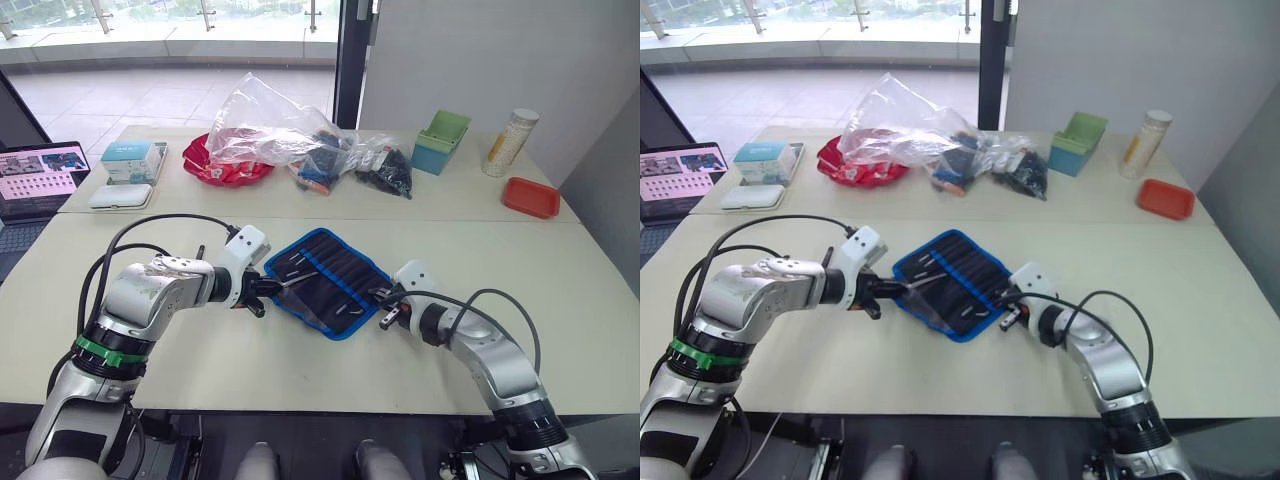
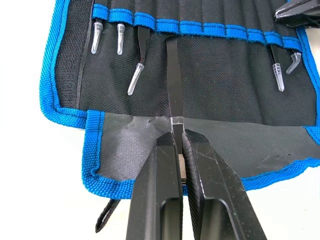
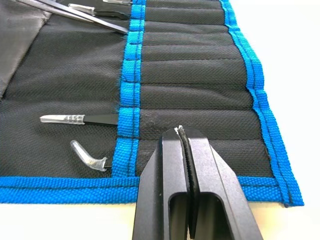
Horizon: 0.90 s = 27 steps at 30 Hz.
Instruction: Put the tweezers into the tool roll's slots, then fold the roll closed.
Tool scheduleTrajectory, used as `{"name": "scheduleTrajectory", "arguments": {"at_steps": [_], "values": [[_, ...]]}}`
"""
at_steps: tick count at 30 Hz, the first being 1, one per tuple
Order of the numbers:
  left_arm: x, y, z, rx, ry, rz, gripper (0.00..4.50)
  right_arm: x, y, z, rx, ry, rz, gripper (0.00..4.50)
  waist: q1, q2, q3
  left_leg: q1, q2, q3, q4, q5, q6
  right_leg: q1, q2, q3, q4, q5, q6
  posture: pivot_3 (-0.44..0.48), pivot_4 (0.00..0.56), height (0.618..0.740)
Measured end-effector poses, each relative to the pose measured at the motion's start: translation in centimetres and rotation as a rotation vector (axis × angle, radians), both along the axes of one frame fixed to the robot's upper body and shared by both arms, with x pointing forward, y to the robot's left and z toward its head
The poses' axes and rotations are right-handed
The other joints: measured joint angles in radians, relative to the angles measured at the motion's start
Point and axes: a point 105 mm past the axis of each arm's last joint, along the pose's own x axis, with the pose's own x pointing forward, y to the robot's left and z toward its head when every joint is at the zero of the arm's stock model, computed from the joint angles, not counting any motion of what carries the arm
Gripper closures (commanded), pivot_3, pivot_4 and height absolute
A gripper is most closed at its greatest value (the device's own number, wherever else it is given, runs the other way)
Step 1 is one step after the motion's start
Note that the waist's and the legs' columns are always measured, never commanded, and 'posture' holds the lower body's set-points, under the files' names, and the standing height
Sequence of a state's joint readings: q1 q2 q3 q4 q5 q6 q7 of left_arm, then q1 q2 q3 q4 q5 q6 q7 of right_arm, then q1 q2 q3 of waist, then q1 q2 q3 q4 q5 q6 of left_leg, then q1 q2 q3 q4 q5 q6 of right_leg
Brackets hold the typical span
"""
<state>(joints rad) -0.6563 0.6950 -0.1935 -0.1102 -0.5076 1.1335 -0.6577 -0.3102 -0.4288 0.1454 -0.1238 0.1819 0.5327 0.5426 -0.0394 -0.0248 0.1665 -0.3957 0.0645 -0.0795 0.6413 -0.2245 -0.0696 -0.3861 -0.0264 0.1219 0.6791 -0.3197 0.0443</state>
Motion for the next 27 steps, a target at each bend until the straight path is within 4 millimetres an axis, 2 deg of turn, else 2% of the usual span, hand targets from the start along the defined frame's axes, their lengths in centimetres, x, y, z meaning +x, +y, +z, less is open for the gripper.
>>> {"name": "scheduleTrajectory", "arguments": {"at_steps": [13,22,27], "values": [[0.5,-0.2,0.1,0.03,-0.009,-0.015,4.5,0.0,0.6,-0.1,-0.032,0.016,0.007,4.47,-0.001,0.0,-0.001,0.0,0.0,0.0,0.0,0.0,0.0,0.0,0.0,0.0,0.0,0.0,0.0,0.0,0.15,0.74],[1.9,-1.4,-0.5,0.021,0.005,-0.041,4.5,-0.5,0.5,-0.4,-0.051,0.031,-0.009,4.47,0.009,0.0,-0.003,0.001,0.0,0.0,0.0,0.0,0.0,0.001,0.0,0.0,0.0,0.0,0.0,0.0,0.15,0.74],[3.0,-2.9,-1.1,0.019,-0.011,-0.081,4.5,-0.8,0.9,-0.4,-0.046,0.038,-0.008,4.47,0.021,0.0,-0.004,0.001,-0.001,0.0,0.0,0.001,-0.001,0.002,0.0,0.0,-0.001,0.0,0.0,0.0,0.15,0.74]]}}
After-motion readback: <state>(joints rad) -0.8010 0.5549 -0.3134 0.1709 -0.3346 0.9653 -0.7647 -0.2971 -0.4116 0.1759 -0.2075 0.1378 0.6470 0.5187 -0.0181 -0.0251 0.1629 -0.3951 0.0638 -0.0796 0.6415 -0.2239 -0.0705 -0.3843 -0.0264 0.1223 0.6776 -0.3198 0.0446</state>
